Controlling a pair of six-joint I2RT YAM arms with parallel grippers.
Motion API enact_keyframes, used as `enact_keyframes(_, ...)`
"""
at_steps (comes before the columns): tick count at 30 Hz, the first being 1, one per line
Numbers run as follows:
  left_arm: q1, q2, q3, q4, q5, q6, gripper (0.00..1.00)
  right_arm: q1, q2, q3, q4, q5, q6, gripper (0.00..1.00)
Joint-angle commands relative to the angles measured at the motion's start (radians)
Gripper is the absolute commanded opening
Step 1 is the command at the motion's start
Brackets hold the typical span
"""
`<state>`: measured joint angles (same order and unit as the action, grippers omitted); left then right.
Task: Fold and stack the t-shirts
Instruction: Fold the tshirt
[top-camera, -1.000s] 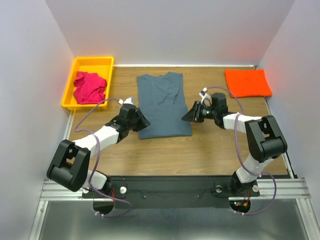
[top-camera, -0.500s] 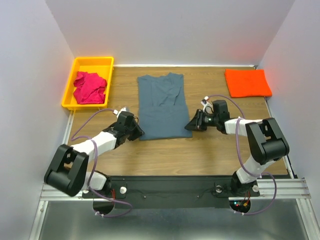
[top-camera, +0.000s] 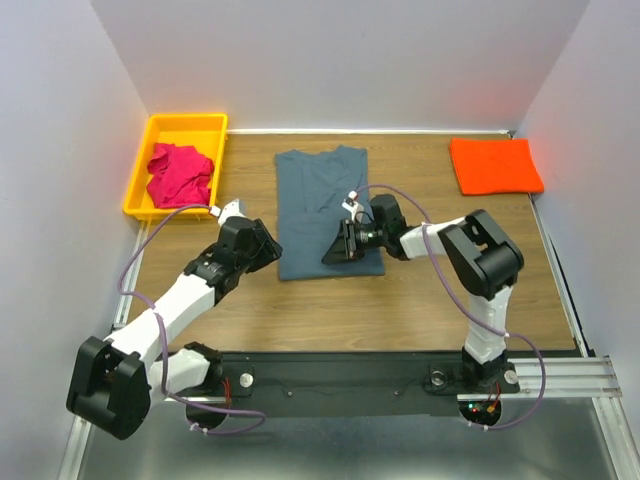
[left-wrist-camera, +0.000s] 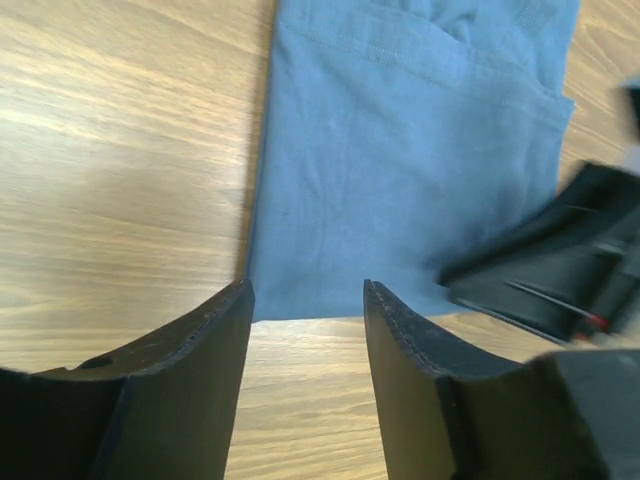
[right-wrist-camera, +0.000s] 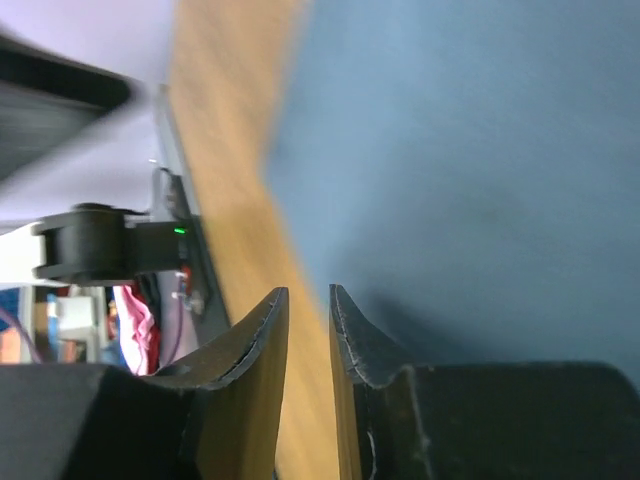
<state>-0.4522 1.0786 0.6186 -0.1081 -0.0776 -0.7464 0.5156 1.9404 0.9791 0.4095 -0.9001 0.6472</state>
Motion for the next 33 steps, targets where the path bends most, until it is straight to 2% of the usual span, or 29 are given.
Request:
enact_keyframes(1, 0.0, -0.083, 0.03, -0.036, -0.057, 0.055, 0.65, -0.015, 0.081, -0.036, 0.084, -0.045, -0.003, 0.28)
enact_keyframes(4, 0.0, -0.126, 0.021, -0.028, -0.076, 0.065, 0.7, -0.015, 0.117, -0.06, 0.084, -0.036, -0.041, 0.27)
enact_keyframes(5, 0.0, -0.137, 0.017, -0.027, -0.083, 0.067, 0.75, -0.015, 0.118, -0.063, 0.083, -0.033, -0.046, 0.27)
enact_keyframes(10, 0.0, -0.186, 0.012, -0.025, -0.114, 0.088, 0.81, -0.011, 0.034, -0.021, 0.022, -0.034, -0.038, 0.27)
enact_keyframes(11, 0.001, -0.192, 0.013, -0.028, -0.119, 0.09, 0.84, -0.008, 0.014, -0.005, -0.001, -0.027, -0.052, 0.27)
enact_keyframes(14, 0.0, -0.216, 0.013, -0.042, -0.146, 0.099, 0.85, 0.033, -0.015, 0.087, -0.103, -0.019, -0.076, 0.27)
enact_keyframes(21, 0.0, -0.267, 0.012, -0.084, -0.185, 0.099, 0.85, 0.178, 0.101, 0.243, -0.075, 0.006, -0.02, 0.27)
enact_keyframes(27, 0.001, -0.299, 0.006, -0.11, -0.179, 0.099, 0.85, 0.235, 0.267, 0.311, -0.021, 0.033, 0.034, 0.27)
enact_keyframes(33, 0.0, -0.309, -0.016, -0.11, -0.162, 0.084, 0.85, 0.239, 0.302, 0.309, -0.031, 0.081, 0.02, 0.27)
